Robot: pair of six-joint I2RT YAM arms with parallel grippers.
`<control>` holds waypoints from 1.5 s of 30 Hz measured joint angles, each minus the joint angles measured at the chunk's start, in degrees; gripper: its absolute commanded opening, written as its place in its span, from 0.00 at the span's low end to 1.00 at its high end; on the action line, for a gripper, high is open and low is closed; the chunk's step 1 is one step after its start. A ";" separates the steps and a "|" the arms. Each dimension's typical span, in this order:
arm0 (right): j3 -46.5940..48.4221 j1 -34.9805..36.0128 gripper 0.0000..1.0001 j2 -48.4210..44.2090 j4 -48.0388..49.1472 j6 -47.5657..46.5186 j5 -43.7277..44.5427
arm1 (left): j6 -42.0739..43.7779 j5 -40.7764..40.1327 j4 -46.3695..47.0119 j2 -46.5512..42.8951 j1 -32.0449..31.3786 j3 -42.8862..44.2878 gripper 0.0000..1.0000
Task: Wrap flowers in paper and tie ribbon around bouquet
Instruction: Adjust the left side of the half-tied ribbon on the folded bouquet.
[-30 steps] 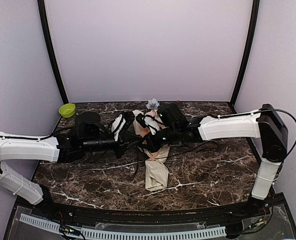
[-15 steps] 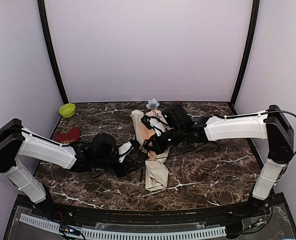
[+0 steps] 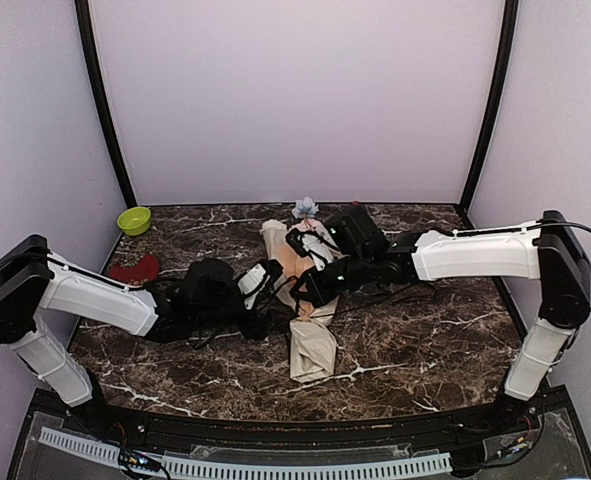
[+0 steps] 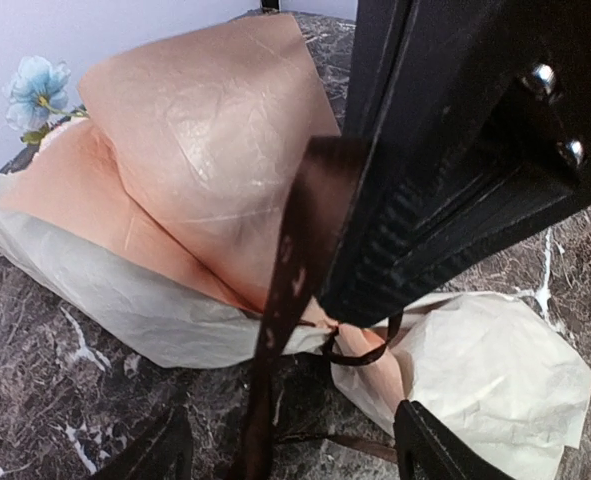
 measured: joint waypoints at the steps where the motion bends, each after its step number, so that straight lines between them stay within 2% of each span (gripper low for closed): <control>1: 0.02 0.00 0.00 -0.15 0.00 0.44 0.15 | 0.28 -1.09 1.16 0.00 -0.37 0.02 0.72; 5: 0.02 0.00 0.00 -0.17 -0.11 1.40 0.44 | 2.05 -5.11 5.11 -0.04 -1.51 -0.39 0.74; 14: 0.02 0.00 0.00 -0.17 0.13 3.17 0.46 | 3.50 -8.87 12.31 -0.48 -1.88 -4.70 0.76; 21: 0.02 0.00 0.00 -0.17 0.79 4.24 1.05 | 3.02 -11.63 13.94 8.70 -5.14 1.51 0.72; 25: 0.02 0.00 0.00 -0.17 0.83 4.39 1.49 | 2.12 -10.99 14.10 9.20 -6.21 1.86 0.71; 28: 0.02 0.00 0.00 -0.17 1.05 4.61 1.92 | 0.76 -11.04 14.21 9.27 -6.34 2.32 0.66; 32: -0.02 0.00 0.00 -0.26 1.84 5.20 2.36 | -1.09 -11.19 14.49 9.79 -6.34 3.78 0.48; 36: -0.46 0.00 0.00 -1.40 2.27 5.86 2.69 | -2.84 -12.22 15.10 11.02 -6.34 4.72 0.40; 40: -0.83 0.00 0.00 -2.21 2.64 6.27 2.97 | -3.96 -12.66 15.21 12.02 -6.38 4.74 0.23; 41: -0.98 0.00 0.00 -2.21 2.75 6.34 3.02 | -4.28 -12.83 15.19 12.11 -6.38 4.74 0.21; 42: -1.09 0.00 0.00 -2.21 2.78 6.43 3.02 | -4.55 -12.98 15.21 12.15 -6.38 4.74 0.21; 43: -1.16 0.00 0.00 -2.21 2.80 6.51 3.04 | -4.46 -13.22 15.26 12.15 -6.38 4.74 0.26; 45: -1.25 0.00 0.00 -2.21 2.89 6.71 3.04 | -4.55 -13.57 15.41 12.15 -6.38 4.74 0.49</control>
